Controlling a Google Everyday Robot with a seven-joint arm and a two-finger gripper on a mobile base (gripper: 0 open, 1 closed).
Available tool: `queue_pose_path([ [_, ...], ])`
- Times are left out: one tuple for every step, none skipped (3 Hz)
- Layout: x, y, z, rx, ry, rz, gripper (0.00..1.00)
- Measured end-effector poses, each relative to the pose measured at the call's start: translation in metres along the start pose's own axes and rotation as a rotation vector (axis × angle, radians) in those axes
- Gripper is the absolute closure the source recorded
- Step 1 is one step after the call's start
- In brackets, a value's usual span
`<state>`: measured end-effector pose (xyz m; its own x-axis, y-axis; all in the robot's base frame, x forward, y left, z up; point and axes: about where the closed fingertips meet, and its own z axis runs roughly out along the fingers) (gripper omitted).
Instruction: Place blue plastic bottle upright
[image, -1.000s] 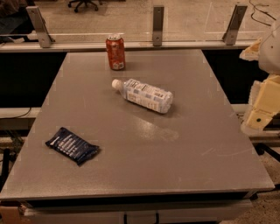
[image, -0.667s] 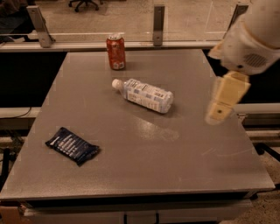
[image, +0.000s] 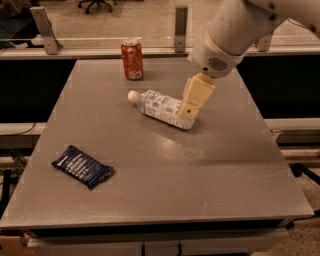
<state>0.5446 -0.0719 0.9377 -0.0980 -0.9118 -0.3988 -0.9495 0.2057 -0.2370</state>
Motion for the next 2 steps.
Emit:
queue_pose_path([
  [-0.031, -0.013, 0.032, -0.023, -0.039, 0.015, 0.0],
  [-0.054, -0.02, 0.067, -0.05, -0.049, 0.046, 0.0],
])
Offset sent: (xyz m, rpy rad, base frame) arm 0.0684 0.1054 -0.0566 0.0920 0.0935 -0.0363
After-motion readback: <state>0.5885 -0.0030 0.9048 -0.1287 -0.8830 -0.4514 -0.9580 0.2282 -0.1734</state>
